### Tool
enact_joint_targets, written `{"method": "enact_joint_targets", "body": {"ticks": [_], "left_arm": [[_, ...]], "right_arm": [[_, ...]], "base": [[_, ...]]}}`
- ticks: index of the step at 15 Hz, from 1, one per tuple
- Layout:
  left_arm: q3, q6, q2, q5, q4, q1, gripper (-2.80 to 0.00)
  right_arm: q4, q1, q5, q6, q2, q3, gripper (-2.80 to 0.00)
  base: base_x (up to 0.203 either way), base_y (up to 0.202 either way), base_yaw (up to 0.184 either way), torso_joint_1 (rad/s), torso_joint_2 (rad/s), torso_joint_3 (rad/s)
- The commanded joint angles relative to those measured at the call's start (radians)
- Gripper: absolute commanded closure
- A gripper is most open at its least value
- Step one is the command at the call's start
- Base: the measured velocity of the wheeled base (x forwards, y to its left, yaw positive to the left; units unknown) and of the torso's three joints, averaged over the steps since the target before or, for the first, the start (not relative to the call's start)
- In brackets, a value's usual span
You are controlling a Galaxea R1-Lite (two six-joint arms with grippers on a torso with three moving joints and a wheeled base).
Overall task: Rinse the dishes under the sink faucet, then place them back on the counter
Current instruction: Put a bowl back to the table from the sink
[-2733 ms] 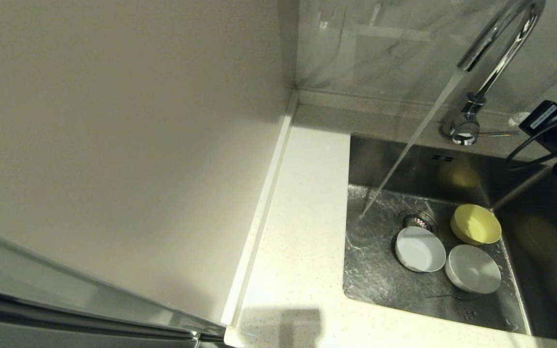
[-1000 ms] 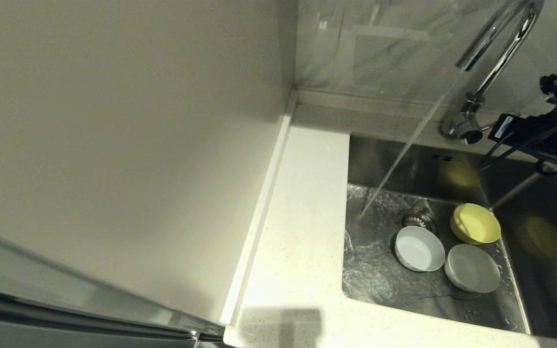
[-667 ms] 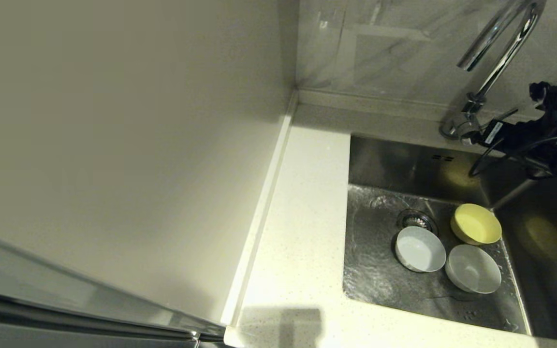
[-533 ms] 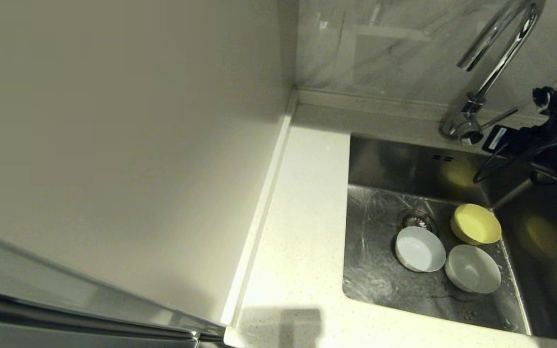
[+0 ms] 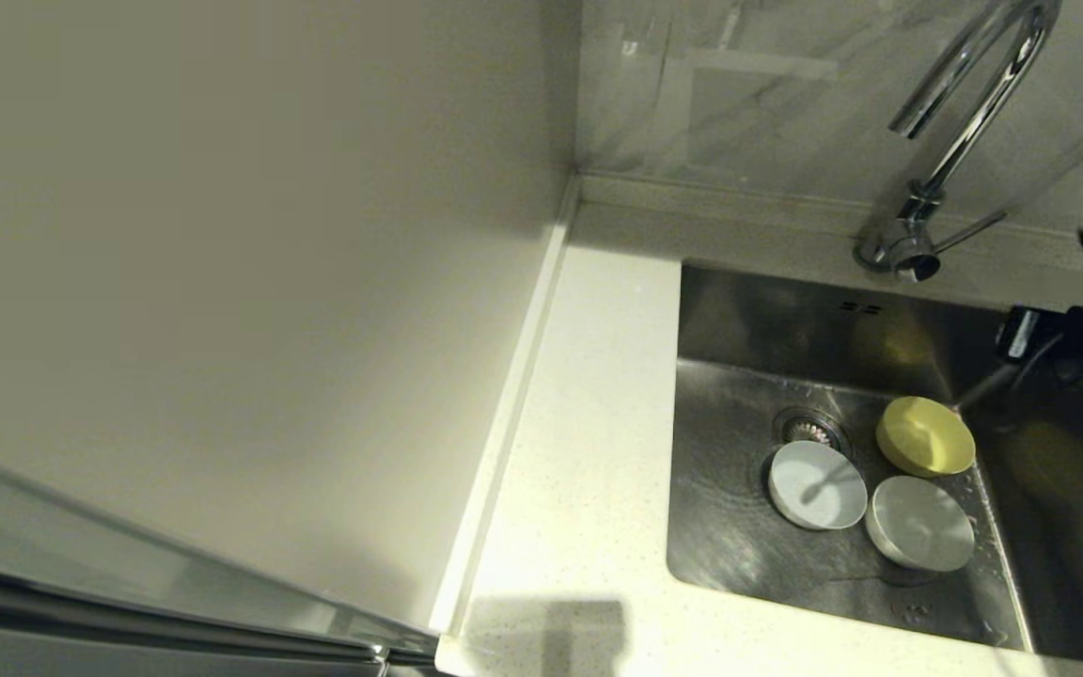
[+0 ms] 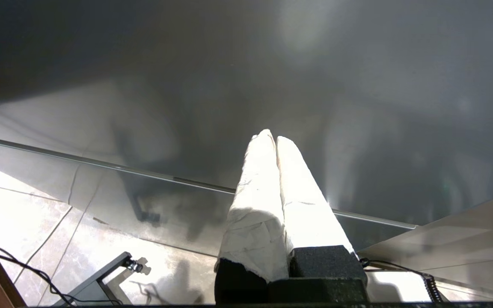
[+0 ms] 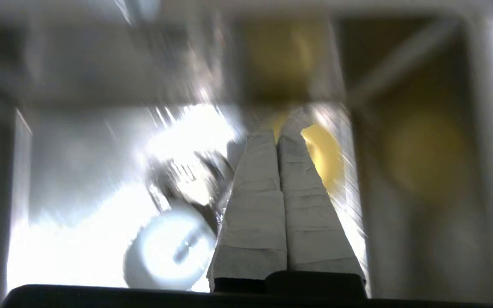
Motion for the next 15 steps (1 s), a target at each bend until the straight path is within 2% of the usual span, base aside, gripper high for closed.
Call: {"method": "enact_joint_targets", "body": {"ticks": [1, 4, 5, 6, 8, 12, 15], "left_arm": [[0.000, -0.001, -0.003, 0.000, 0.000, 0.000, 0.00], [0.000, -0.001, -0.003, 0.002, 0.000, 0.000, 0.00], [0.000, -0.001, -0.003, 0.000, 0.000, 0.000, 0.00], [0.000, -0.001, -0.003, 0.002, 0.000, 0.000, 0.00], [0.000, -0.001, -0.003, 0.000, 0.000, 0.000, 0.00], [0.000, -0.001, -0.003, 0.000, 0.000, -0.001, 0.00], [0.000, -0.001, -0.003, 0.000, 0.000, 0.000, 0.00]], "right_arm": [[0.080, -0.034, 0.016, -0.092, -0.151, 0.079, 0.00], [0.344, -0.113, 0.043, -0.295, -0.339, 0.138, 0.00], [0.401, -0.129, 0.059, -0.329, -0.378, 0.147, 0.00], [0.433, -0.137, 0.077, -0.348, -0.399, 0.149, -2.80], [0.433, -0.131, 0.101, -0.328, -0.373, 0.151, -2.80], [0.408, -0.014, 0.129, -0.045, -0.197, 0.109, -2.80], [0.398, 0.061, 0.098, 0.055, -0.023, 0.041, -2.80]], "base": [[0.000, 0.000, 0.000, 0.000, 0.00, 0.000], [0.000, 0.000, 0.000, 0.000, 0.00, 0.000], [0.000, 0.000, 0.000, 0.000, 0.00, 0.000], [0.000, 0.000, 0.000, 0.000, 0.00, 0.000], [0.000, 0.000, 0.000, 0.000, 0.00, 0.000], [0.000, 0.000, 0.000, 0.000, 0.00, 0.000], [0.000, 0.000, 0.000, 0.000, 0.00, 0.000]]}}
